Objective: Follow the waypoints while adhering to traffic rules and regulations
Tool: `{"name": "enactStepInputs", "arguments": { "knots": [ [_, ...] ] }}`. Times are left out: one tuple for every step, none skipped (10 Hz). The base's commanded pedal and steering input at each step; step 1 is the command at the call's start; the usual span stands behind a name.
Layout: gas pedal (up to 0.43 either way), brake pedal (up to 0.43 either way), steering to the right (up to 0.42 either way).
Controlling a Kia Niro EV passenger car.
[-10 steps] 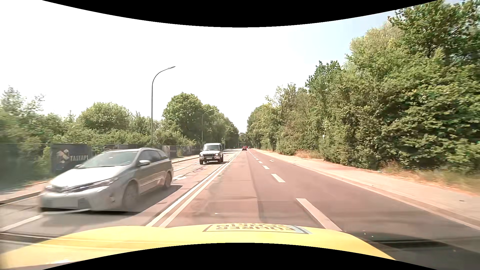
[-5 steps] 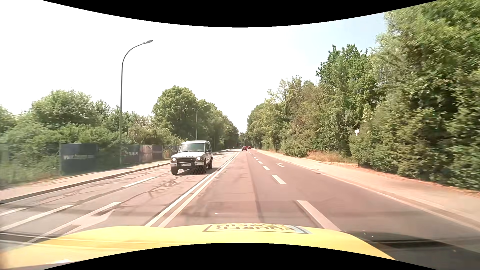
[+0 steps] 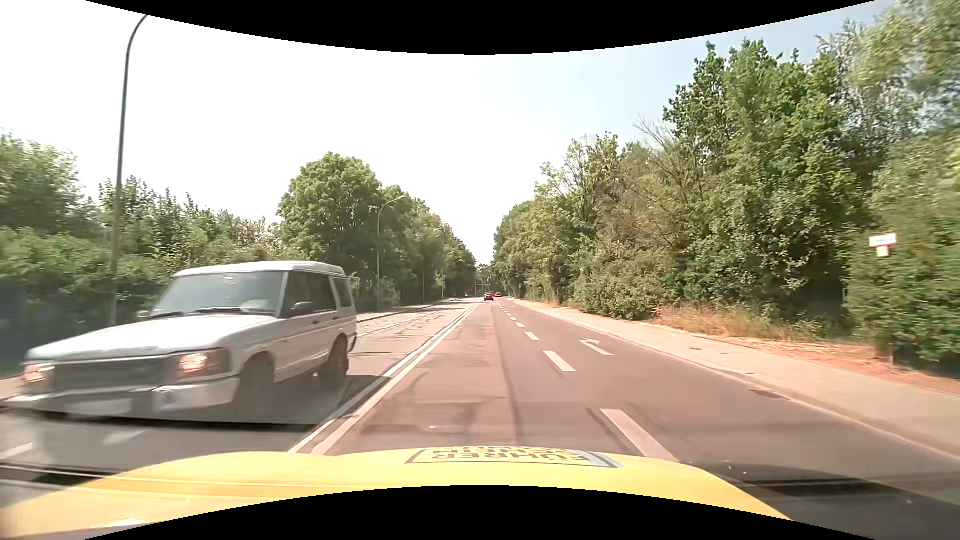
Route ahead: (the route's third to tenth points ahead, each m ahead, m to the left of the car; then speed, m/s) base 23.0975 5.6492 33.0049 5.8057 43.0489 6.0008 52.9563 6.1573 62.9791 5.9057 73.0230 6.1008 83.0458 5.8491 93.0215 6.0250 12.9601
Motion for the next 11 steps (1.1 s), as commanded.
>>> {"name": "enactStepInputs", "arguments": {
  "knots": [
    [0.118,0.0,-0.004],
    [0.118,0.0,-0.004],
    [0.118,0.0,-0.004],
    [0.118,0.0,-0.004],
    [0.11,0.0,-0.004],
    [0.098,0.0,-0.004],
    [0.079,0.0,-0.004],
    [0.059,0.0,-0.004],
    [0.059,0.0,-0.004],
    [0.059,0.0,-0.004],
    [0.059,0.0,-0.004]
  ]
}}
